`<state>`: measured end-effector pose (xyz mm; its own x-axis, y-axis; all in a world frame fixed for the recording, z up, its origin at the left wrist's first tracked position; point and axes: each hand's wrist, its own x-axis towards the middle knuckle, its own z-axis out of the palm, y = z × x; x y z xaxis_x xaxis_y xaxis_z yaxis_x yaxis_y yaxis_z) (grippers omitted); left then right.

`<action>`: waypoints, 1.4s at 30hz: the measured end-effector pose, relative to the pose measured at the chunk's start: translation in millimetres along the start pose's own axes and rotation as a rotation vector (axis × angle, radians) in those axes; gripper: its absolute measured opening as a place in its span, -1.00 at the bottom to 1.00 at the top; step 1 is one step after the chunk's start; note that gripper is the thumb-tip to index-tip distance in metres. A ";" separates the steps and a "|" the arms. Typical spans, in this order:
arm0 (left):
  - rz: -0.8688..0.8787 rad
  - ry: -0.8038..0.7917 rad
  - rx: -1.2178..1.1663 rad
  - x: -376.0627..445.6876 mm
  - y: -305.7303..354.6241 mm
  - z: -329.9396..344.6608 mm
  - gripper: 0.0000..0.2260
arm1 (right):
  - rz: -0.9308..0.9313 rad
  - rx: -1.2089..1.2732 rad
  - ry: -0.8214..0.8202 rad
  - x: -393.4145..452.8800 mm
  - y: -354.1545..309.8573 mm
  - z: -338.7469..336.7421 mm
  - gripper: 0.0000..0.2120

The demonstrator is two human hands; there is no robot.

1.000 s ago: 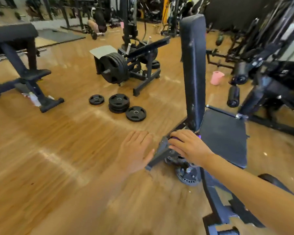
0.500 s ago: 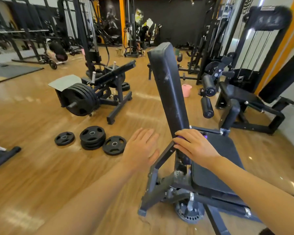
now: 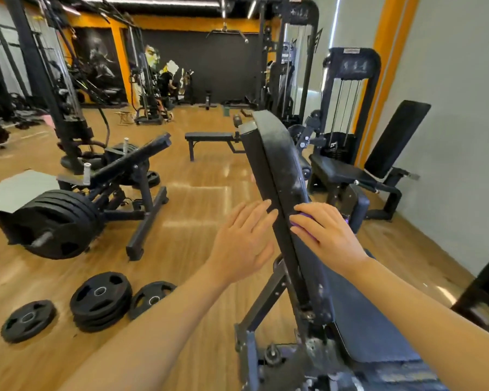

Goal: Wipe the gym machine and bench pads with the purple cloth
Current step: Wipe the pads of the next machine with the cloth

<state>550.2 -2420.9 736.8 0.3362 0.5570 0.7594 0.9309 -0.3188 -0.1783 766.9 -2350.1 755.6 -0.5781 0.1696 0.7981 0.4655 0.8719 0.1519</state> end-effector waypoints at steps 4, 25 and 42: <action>0.108 0.114 -0.065 30.3 -35.6 -2.0 -0.55 | 0.018 -0.093 0.184 42.0 -11.3 1.8 -0.76; 0.350 0.227 -0.235 105.0 -107.7 5.8 -0.55 | 0.249 -0.329 0.299 56.8 -14.3 64.2 -0.60; 0.431 0.358 -0.369 114.7 -111.7 25.9 -0.60 | 0.305 -0.440 0.359 60.8 -19.6 78.0 -0.65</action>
<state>488.5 -2301.6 827.6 0.5395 0.0529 0.8403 0.5928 -0.7326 -0.3345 670.4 -2321.1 755.7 -0.1515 0.1489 0.9772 0.8490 0.5258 0.0515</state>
